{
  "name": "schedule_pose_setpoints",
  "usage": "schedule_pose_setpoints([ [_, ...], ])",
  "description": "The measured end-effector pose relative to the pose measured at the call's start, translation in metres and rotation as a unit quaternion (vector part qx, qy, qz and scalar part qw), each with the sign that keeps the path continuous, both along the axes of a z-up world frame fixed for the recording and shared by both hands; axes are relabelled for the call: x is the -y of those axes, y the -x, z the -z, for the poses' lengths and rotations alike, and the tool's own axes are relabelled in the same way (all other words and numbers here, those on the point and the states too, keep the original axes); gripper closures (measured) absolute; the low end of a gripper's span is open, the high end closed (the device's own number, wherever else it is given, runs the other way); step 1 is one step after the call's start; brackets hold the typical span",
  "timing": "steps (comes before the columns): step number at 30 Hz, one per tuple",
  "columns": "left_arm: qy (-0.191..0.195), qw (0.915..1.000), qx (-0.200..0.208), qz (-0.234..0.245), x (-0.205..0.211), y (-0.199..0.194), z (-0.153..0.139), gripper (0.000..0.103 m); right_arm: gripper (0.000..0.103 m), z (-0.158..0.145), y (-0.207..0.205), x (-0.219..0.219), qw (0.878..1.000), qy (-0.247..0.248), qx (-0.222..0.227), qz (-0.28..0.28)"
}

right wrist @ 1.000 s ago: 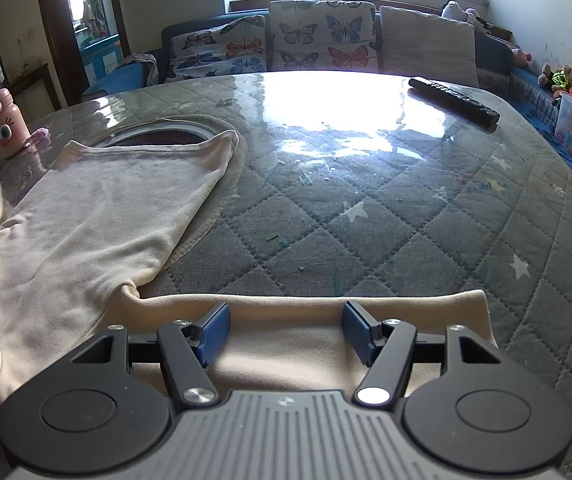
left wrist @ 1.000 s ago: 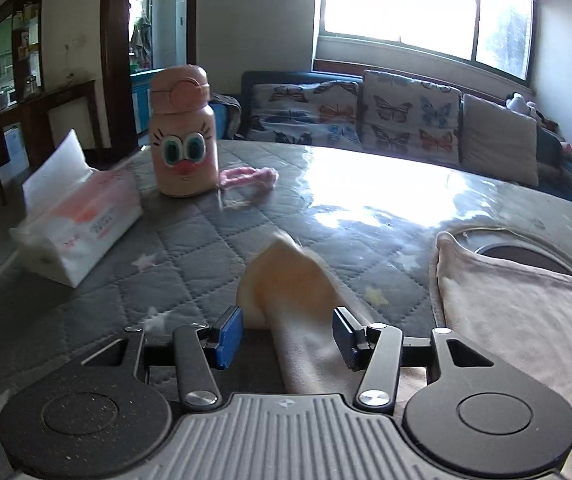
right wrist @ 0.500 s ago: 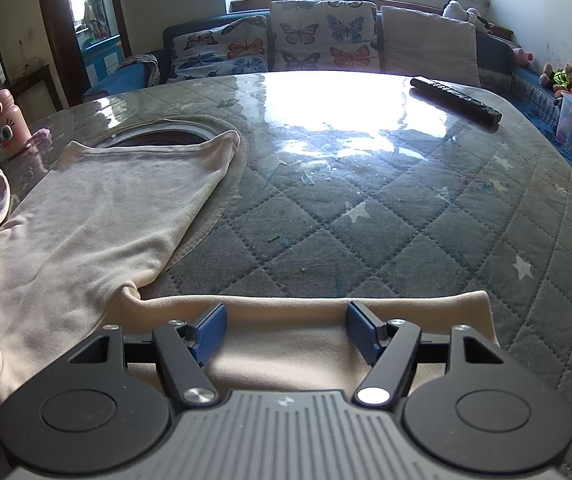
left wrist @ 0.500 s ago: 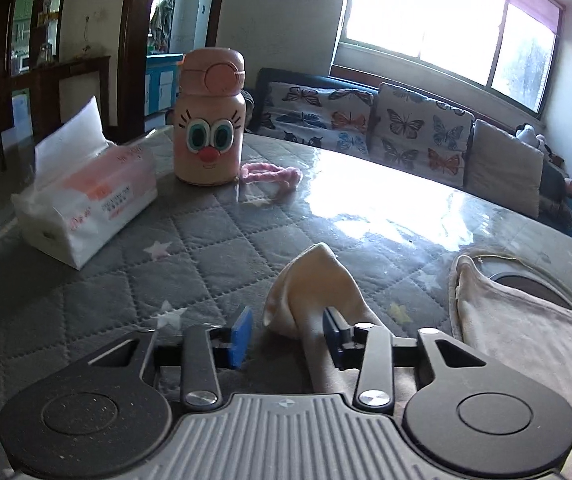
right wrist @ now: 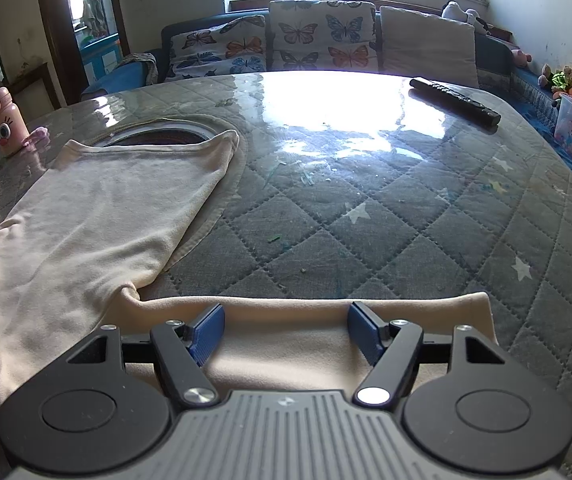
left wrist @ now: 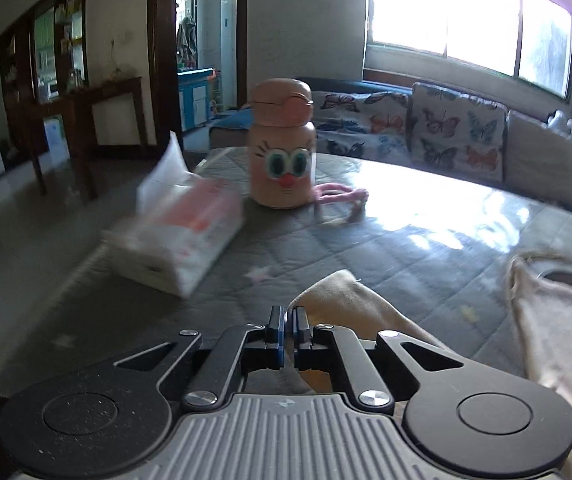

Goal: Fold clothes

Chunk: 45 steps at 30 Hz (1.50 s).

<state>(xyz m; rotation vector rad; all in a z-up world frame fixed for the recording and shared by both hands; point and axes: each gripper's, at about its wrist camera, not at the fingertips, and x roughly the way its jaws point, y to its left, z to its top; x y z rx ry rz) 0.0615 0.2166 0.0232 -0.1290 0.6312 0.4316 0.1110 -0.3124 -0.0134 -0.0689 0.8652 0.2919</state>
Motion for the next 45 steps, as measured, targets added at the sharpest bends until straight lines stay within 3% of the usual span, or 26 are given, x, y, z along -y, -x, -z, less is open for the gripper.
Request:
schedule_pose_setpoints([
  [7,-0.042,0.9980,-0.047,-0.002,-0.011,0.027,-0.008,0.099,0.033,-0.009,0.008,-0.014,0.999,0.004,0.015,-0.027],
  [14,-0.053,0.9944,-0.090,-0.017,-0.016,0.030,0.016,0.099,0.033,-0.022,0.019,-0.032,0.997,0.002,0.034,-0.068],
  [17,-0.054,0.9947,-0.086,-0.013,-0.015,0.037,0.015,0.099,0.033,-0.031,0.029,-0.046,0.994,-0.003,0.041,-0.104],
  [26,-0.061,0.9942,-0.087,-0.018,-0.014,0.055,0.012,0.099,0.040,-0.043,0.063,-0.098,0.970,-0.032,0.035,-0.237],
  [34,-0.061,0.9943,-0.083,-0.027,-0.015,0.063,0.012,0.099,0.043,-0.031,0.106,-0.140,0.938,-0.025,0.013,-0.346],
  [36,-0.062,0.9943,-0.083,-0.028,-0.015,0.062,0.013,0.099,0.055,-0.028,0.115,-0.148,0.931,-0.017,0.013,-0.364],
  [39,-0.066,0.9940,-0.083,-0.027,-0.013,0.062,0.014,0.099,0.060,-0.021,0.122,-0.151,0.929,0.006,0.017,-0.370],
  [44,-0.069,0.9937,-0.083,-0.028,-0.014,0.065,0.015,0.099,0.095,-0.017,0.126,-0.148,0.931,0.020,0.022,-0.365],
  [45,-0.071,0.9937,-0.083,-0.028,-0.014,0.066,0.014,0.099,0.096,-0.020,0.126,-0.145,0.930,0.016,0.022,-0.366],
])
